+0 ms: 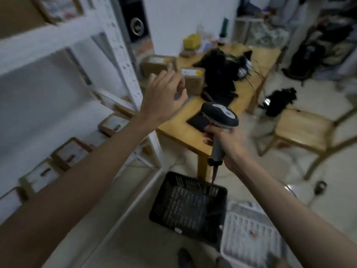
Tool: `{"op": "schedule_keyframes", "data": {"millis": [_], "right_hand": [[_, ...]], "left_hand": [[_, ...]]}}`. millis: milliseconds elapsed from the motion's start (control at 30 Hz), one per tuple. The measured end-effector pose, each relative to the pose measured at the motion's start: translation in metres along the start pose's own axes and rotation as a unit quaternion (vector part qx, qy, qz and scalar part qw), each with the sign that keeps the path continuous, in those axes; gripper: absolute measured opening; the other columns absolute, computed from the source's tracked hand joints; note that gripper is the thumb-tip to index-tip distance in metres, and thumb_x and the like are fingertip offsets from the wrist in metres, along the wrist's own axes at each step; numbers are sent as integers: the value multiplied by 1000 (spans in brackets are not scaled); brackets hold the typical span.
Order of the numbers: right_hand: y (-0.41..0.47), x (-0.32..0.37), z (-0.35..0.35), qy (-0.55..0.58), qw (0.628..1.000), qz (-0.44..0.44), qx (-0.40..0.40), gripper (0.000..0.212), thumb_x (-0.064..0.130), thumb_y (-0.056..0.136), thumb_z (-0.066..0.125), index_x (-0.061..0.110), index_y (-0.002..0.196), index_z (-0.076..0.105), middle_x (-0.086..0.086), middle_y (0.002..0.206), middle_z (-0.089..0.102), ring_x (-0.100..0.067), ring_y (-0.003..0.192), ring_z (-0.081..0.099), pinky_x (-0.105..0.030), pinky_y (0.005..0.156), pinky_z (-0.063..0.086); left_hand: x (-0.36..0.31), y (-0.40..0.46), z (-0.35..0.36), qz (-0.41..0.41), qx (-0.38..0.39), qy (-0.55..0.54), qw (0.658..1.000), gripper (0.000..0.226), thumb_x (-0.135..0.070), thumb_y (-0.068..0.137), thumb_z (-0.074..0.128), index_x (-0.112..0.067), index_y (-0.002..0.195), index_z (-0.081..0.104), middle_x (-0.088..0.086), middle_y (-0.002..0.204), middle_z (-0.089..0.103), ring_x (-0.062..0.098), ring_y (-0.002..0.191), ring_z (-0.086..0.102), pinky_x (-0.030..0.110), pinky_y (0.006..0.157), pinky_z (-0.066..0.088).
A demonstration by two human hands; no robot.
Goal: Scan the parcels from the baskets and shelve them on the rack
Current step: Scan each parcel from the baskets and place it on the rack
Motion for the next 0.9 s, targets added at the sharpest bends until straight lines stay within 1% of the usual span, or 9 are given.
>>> {"op": "schedule_keyframes", "data": {"millis": [100,233,333,433,533,633,733,833,900], "right_hand": [[-22,-32,-72,7,996,27,-83,25,0,90,69,7,113,65,-7,83,70,-15,66,68,-30,61,60],[-66,-75,-167,25,975,67,-212,16,-5,88,66,6,100,67,-5,73,67,-15,58,64,-27,57,58],[-104,-107,-239,50,944,107,-309,14,-4,89,65,1,103,66,-8,76,66,-17,60,63,-27,57,57],[-141,-137,-298,89,909,142,-382,9,-1,90,64,2,98,66,-8,74,64,-16,60,61,-29,57,53],[-171,-166,-347,116,882,159,-428,8,-1,89,63,2,97,65,-8,74,63,-17,61,59,-30,63,53],[-191,-200,-387,147,862,183,-450,5,-3,90,61,2,88,61,-9,71,59,-17,58,55,-29,60,50],[-197,-244,-427,168,844,215,-462,18,-5,92,59,6,78,58,-9,68,54,-17,56,50,-29,57,45],[-198,-299,-467,198,817,255,-478,13,-3,94,59,5,83,59,-9,67,55,-15,52,51,-28,52,46],[-197,-340,-491,215,801,283,-482,8,-2,93,60,4,88,60,-8,66,57,-14,50,52,-26,50,48]], "left_hand": [[-58,-29,60,47,42,-94,994,10,-23,90,58,-14,93,59,-12,83,37,24,82,54,35,74,31],[-141,-65,132,107,140,-186,967,12,-25,90,57,-16,96,60,-13,82,37,21,80,53,35,72,29],[-209,-92,177,133,221,-244,935,13,-26,89,58,-17,98,60,-14,82,39,21,81,56,33,74,26],[-274,-121,215,154,313,-275,896,12,-27,91,60,-19,100,59,-12,80,45,22,83,56,34,76,31],[-335,-151,249,171,400,-294,851,12,-28,93,58,-20,102,58,-11,81,49,20,85,56,36,79,37],[-392,-186,285,175,478,-301,807,15,-28,95,57,-18,106,60,-8,90,54,23,92,59,38,82,43],[-443,-227,328,162,539,-289,774,18,-29,95,58,-18,109,61,-1,99,64,24,93,62,41,82,49],[-488,-279,380,156,596,-273,739,19,-31,97,58,-20,112,59,0,104,63,21,92,62,37,73,48],[-513,-318,418,141,634,-266,712,19,-31,98,59,-20,113,58,1,107,62,21,92,61,37,72,48]]}}
Point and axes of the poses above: each hand's wrist, its own y-axis towards the middle knuckle, its own z-axis out of the palm, x = y × z, the point moved 5 cm from there along y, towards the middle knuckle
